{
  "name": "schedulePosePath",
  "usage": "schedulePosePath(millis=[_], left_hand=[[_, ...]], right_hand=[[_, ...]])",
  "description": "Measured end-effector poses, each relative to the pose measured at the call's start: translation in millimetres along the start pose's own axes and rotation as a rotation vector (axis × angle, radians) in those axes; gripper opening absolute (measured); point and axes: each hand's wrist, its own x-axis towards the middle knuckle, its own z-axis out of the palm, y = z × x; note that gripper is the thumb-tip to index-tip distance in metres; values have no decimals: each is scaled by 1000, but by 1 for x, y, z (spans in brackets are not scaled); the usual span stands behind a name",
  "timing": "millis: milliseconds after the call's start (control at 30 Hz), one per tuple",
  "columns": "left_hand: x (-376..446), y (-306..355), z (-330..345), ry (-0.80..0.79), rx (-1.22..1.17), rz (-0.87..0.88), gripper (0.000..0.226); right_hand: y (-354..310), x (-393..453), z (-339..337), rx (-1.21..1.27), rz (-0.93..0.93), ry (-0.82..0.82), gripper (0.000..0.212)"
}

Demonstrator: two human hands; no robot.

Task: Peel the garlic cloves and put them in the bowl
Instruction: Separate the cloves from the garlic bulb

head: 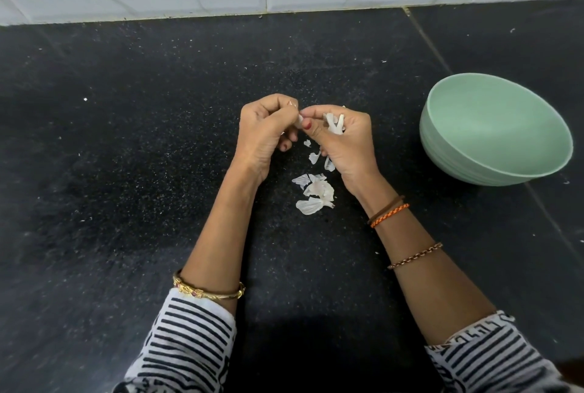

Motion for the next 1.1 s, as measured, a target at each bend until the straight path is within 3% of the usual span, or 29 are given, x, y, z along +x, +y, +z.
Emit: schedulePosePath(millis=[67, 167, 367, 567, 633, 800, 933, 1000, 1100], left_hand=[[1, -1, 1, 56, -32, 9, 21], [2, -2, 1, 95, -61, 6, 29], [5, -3, -9, 146, 6, 19, 27], [9, -10, -17, 99, 427, 105, 19], [7, -11, -16, 93, 434, 63, 18], [7, -10, -13, 260, 449, 131, 17], [8, -10, -13, 187, 285, 166, 13], [7, -8, -10, 92, 221, 169, 11], [4, -6, -4, -7, 193, 176, 16]], right_hand=[[1, 0, 2, -30, -52, -1, 17], [1, 0, 6, -119, -109, 64, 12], [2, -1, 13, -197, -11, 193, 12], [4, 0, 8, -488, -7, 201, 9], [3, -2, 9, -541, 25, 167, 15], [-10, 2, 6, -166, 204, 164, 19], [-20, 7, 2, 418, 369, 97, 33], [-20, 8, 1, 471, 386, 101, 34], [-16, 7, 2, 336, 351, 58, 43]])
